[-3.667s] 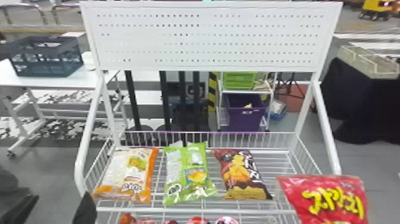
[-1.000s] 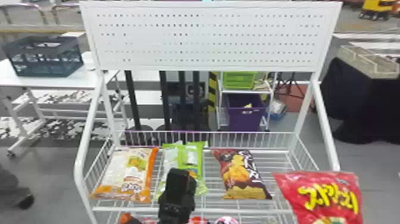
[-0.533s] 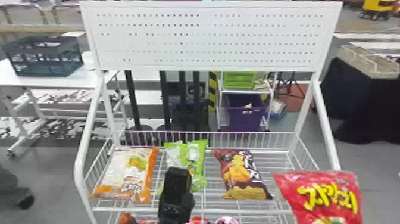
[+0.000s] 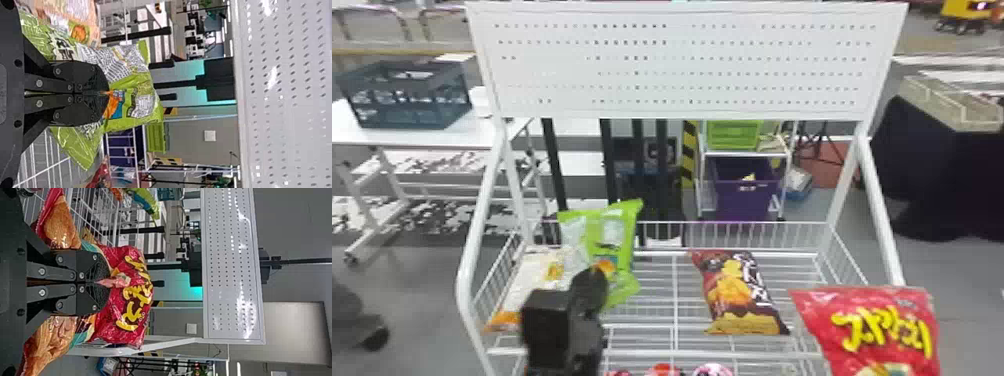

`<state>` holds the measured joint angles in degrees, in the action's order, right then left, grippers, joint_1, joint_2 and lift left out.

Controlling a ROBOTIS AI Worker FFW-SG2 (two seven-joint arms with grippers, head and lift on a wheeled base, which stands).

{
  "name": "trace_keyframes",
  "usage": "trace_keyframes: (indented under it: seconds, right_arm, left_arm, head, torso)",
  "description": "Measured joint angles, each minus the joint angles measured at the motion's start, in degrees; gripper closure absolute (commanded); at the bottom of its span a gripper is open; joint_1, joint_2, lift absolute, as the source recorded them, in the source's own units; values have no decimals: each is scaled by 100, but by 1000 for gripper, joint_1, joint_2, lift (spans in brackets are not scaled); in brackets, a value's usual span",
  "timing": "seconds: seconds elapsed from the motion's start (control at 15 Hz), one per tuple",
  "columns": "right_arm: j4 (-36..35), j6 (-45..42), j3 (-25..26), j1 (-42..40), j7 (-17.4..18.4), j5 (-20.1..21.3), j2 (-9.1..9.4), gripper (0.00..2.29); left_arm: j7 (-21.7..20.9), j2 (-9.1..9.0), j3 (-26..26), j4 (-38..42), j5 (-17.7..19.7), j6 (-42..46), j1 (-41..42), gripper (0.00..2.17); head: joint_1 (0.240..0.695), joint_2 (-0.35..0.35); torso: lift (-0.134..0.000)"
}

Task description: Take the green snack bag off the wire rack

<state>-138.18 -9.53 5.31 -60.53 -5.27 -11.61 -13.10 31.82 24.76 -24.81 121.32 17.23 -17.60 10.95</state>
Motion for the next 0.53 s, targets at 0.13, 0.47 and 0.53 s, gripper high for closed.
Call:
trace_keyframes:
  seconds: [0.13, 0.47, 0.53]
  right_arm:
    - [26, 0, -5, 15, 0, 0, 0, 2125]
    - [54, 0, -61, 56, 0, 10, 0, 2125]
    - [54, 0, -64, 54, 0, 10, 0, 2125]
  left_arm:
    - [-199, 179, 617, 584, -42, 555, 880, 1777]
    - [-735, 188, 1853, 1288, -133, 2144, 2823, 1777]
    - [-834, 146, 2008, 1316, -137, 2376, 3052, 1777]
  head:
    - [499, 0]
    - [499, 0]
    - [499, 0]
  torso:
    - [0]
    - [0]
    - [0]
